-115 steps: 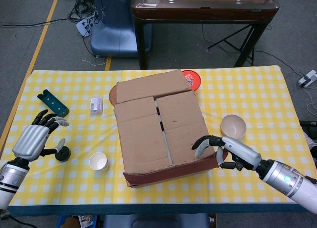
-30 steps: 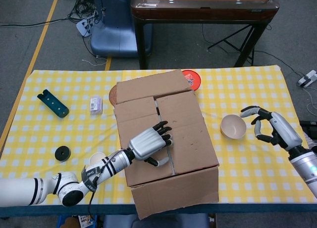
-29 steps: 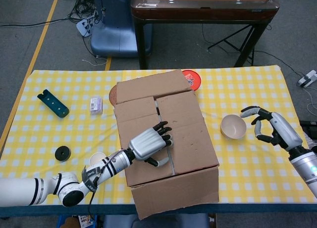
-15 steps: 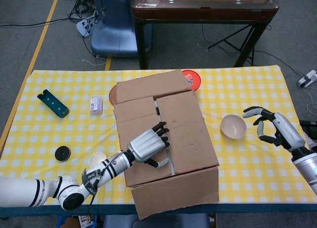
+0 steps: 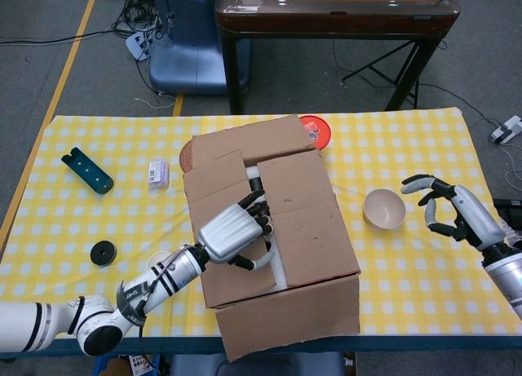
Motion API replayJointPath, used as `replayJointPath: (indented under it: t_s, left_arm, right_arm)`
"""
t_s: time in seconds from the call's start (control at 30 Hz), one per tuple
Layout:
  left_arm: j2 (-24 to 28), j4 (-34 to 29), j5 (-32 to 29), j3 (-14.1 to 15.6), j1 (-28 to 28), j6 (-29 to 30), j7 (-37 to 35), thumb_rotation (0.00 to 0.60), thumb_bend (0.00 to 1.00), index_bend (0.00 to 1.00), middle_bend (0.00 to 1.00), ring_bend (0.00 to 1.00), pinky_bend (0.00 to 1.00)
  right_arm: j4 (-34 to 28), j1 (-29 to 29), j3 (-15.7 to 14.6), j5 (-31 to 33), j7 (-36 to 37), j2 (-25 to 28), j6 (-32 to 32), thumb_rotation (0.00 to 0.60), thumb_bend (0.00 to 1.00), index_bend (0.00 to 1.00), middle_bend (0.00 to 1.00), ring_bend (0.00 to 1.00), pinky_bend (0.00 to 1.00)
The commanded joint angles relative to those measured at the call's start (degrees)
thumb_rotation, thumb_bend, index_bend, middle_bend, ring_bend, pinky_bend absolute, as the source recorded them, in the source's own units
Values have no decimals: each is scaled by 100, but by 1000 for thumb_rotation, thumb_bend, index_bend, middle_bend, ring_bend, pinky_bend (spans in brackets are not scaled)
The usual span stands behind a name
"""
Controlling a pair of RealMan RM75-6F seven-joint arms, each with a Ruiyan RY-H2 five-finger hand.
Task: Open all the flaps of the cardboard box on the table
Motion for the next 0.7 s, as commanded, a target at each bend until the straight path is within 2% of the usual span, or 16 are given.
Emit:
replayJointPath:
  t_s: [0.03,0.37,0.7]
  left_arm:
    - [290,-247,105,-24,150,118,-149,120,445,543,445,178,0]
    - [1162,-716,592,26,665,400,-530,111,444,544,446,178,0]
    - [1953,-802,1002,-21,1155,531,-1112,112,444,544,446,178,0]
  right_arm:
    - [5,7,7,-5,4,-12,-16,600,750,339,243,231,349]
    - [-107,64,87,-46,-34,32,-41,600,751,337,242,231,349]
    - [-130,117,138,6,-72,-16,-113,600,751,333,241,231,349]
